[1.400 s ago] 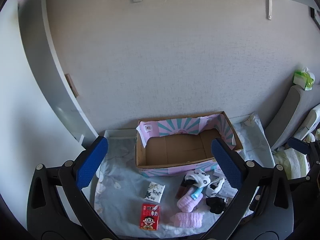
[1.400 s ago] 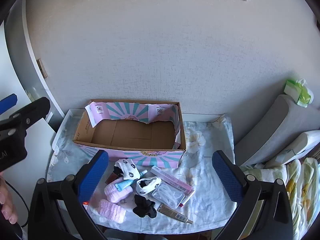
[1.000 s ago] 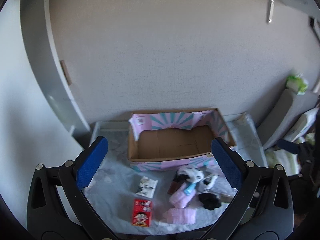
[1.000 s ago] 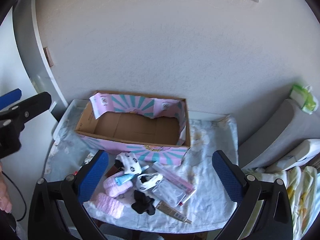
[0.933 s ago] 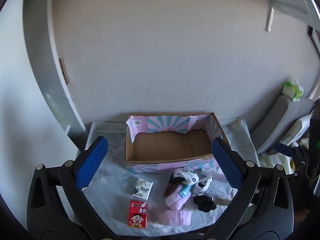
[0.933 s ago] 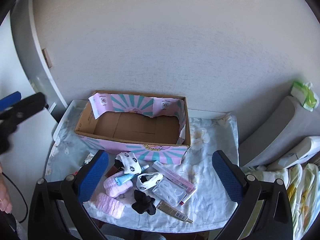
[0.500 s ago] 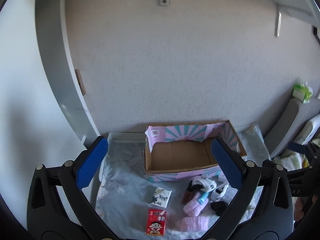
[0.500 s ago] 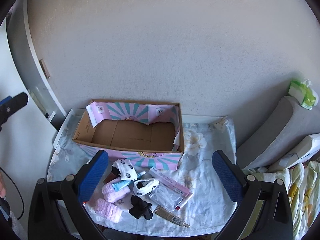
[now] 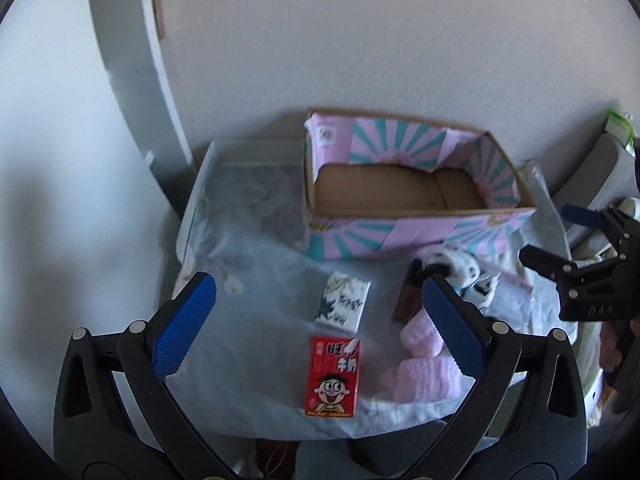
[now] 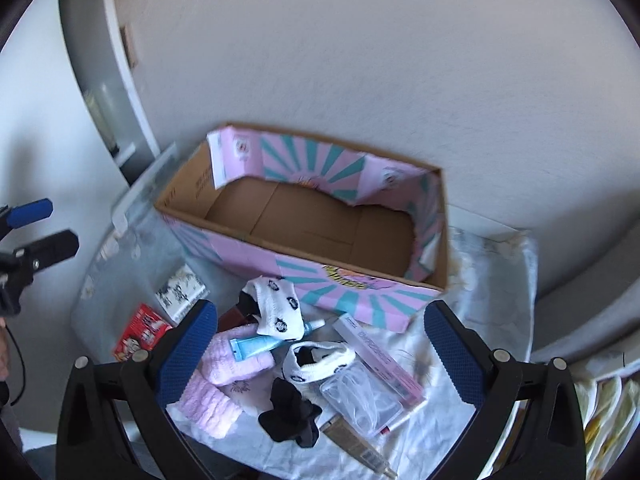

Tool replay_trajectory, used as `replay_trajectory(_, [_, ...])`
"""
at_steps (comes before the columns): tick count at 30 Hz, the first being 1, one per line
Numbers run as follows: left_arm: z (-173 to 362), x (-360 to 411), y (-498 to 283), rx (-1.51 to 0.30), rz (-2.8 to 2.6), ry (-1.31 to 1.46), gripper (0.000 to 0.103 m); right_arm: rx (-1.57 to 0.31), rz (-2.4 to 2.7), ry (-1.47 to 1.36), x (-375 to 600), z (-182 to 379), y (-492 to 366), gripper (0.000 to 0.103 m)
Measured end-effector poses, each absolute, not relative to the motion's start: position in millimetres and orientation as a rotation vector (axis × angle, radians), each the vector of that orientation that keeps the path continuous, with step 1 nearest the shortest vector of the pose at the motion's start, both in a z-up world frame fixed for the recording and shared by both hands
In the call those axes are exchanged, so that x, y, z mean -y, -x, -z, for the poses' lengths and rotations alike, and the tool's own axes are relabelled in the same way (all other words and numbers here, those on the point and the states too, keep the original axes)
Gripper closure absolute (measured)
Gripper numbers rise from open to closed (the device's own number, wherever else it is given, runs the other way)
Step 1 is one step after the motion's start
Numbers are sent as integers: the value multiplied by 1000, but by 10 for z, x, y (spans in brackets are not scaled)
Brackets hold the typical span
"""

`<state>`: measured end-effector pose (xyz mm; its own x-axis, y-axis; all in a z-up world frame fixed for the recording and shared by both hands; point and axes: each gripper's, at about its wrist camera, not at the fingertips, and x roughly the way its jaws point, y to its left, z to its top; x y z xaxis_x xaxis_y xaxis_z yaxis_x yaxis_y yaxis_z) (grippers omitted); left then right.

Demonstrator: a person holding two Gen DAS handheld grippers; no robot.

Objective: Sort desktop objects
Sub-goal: 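Reach both tools toward the items in front of the box, then grasp the red milk carton with the left tool while the right tool grasps the panda sock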

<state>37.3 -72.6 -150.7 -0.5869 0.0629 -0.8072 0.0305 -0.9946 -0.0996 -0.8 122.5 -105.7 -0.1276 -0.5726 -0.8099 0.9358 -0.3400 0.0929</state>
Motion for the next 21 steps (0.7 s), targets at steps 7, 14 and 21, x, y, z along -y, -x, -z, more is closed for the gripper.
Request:
replay_trajectory(7, [2118,617,-535,85,-2774,1506,1,-642,1583,-949,-873,1491,-84,3])
replay_trajectory(14, [2573,542,-644,117,-2724,1563,4,-740,1485,-965,-620,1873,-167,20])
replay_trajectory(21, [2857,440,-610,99,-2673,1622,14,-781,1431,-983,-551,2036,-188,28])
